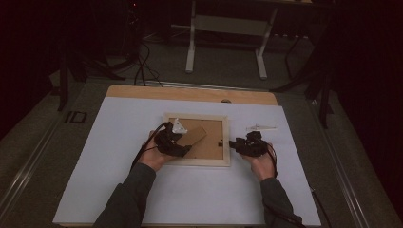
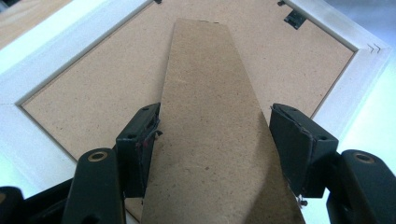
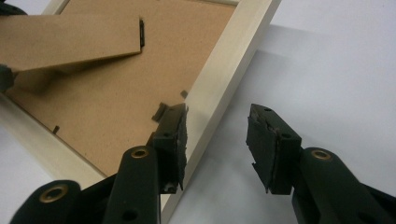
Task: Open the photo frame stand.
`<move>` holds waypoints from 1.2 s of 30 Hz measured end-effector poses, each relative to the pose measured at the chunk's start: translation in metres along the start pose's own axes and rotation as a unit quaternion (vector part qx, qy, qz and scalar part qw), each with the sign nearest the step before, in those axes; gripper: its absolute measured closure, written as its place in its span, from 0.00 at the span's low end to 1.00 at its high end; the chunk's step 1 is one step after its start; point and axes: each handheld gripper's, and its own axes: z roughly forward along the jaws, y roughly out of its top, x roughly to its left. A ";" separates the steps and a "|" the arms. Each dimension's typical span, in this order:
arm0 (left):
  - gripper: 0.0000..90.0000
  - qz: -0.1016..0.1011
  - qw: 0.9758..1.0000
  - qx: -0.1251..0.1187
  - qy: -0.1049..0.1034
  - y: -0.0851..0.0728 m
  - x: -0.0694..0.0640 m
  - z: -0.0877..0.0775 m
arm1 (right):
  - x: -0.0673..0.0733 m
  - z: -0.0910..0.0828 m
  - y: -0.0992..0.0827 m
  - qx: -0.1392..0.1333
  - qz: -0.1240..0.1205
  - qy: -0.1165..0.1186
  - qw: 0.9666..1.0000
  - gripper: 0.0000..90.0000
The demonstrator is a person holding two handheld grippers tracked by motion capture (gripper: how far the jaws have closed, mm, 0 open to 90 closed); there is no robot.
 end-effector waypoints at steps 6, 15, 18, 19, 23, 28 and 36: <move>0.42 0.009 1.000 -0.005 0.010 0.001 -0.004 -0.003 | -0.001 -0.001 0.010 -0.001 -0.001 0.005 1.000 0.62; 0.42 0.020 0.999 -0.015 0.021 0.000 -0.009 -0.006 | -0.004 -0.001 0.024 -0.009 0.004 0.011 1.000 0.60; 0.42 0.026 0.999 -0.019 0.027 -0.001 -0.012 -0.008 | -0.005 0.001 0.029 -0.009 0.007 0.010 1.000 0.60; 0.42 0.026 0.999 -0.019 0.027 -0.001 -0.012 -0.008 | -0.005 0.001 0.029 -0.009 0.007 0.010 1.000 0.60; 0.42 0.031 0.999 -0.024 0.035 -0.001 -0.016 -0.011 | -0.006 0.004 0.033 -0.012 0.013 0.021 1.000 0.58; 0.42 0.045 0.997 -0.031 0.049 -0.001 -0.022 -0.014 | -0.011 0.010 0.035 -0.012 0.040 0.050 0.998 0.54; 0.42 0.061 0.996 -0.036 0.059 -0.001 -0.027 -0.016 | -0.011 0.019 0.040 -0.010 0.052 0.057 0.997 0.53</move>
